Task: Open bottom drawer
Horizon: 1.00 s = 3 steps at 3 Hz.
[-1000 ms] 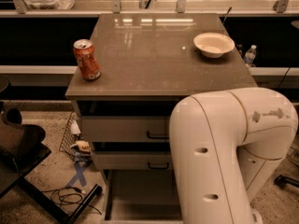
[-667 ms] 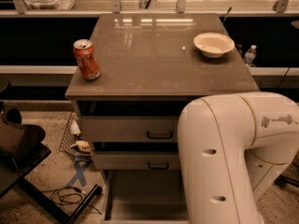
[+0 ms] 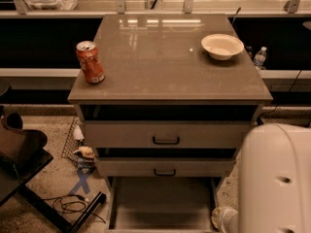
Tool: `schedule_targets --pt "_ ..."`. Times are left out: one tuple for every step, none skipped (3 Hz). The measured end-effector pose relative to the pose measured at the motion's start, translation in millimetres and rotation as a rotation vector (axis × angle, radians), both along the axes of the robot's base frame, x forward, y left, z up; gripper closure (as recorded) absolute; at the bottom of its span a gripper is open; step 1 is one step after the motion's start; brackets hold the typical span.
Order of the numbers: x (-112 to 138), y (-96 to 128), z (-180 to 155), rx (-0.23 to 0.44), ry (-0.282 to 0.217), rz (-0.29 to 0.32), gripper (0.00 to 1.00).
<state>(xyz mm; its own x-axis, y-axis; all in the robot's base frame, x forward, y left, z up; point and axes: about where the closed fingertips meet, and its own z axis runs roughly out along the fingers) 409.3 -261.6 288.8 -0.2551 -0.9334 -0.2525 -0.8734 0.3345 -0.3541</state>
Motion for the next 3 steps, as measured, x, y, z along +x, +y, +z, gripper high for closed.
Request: schedule_targets --pt "19 18 -18 0.130 -0.050 0.020 1.00" --pt "26 38 -30 0.236 -0.083 0.058 1.00" --pt "20 39 -24 0.265 -0.118 0.093 1.00"
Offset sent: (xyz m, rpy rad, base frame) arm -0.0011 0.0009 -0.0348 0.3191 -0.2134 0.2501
